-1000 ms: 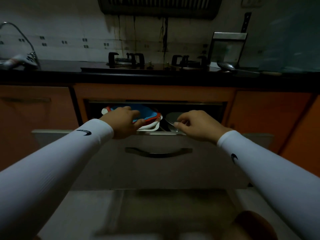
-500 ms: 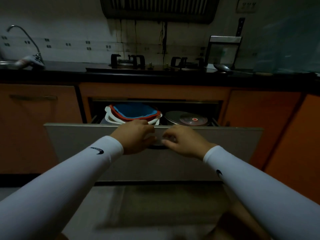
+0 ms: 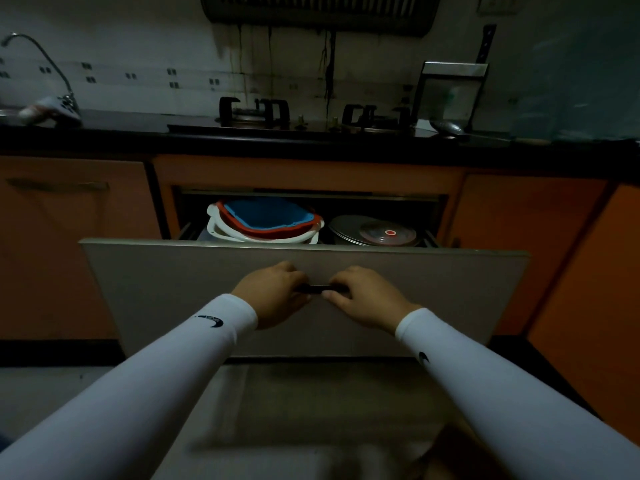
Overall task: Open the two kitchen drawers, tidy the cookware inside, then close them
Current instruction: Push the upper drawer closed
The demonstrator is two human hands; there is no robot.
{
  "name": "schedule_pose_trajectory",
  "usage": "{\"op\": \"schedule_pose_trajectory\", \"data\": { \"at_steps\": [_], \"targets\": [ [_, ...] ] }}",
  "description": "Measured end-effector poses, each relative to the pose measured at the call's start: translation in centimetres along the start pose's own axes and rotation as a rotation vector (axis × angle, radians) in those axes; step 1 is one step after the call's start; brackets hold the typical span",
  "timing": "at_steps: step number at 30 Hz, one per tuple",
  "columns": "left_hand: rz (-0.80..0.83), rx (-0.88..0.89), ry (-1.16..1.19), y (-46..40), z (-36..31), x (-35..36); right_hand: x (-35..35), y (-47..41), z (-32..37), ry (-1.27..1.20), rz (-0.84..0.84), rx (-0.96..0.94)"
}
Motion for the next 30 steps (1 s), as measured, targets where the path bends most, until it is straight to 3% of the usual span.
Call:
{"op": "schedule_pose_trajectory", "data": {
  "at_steps": [7, 18, 30],
  "targets": [
    [-0.015, -0.003, -0.007, -1.0, 0.7, 0.8, 0.1, -0.5, -0.9, -0.02, -0.081, 0.021],
    [-0.037, 0.052, -0.061, -1.8, 1.0, 0.7, 0.3, -0.7, -1.6, -0.083, -0.089, -0.003],
    [-0.059, 0.002, 0.004, -3.6, 2.4, 1.3, 0.4, -2.8, -2.2, -0.072, -0.117, -0.012]
  ]
}}
Point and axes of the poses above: each hand's wrist, its own y-axis away from the middle knuckle, its own x-axis out of the palm, z = x × y, the point moved 5 cm from there along -y, towards the middle knuckle, and after that the axes turned 2 degrees about -x, right-handed, at the moved point
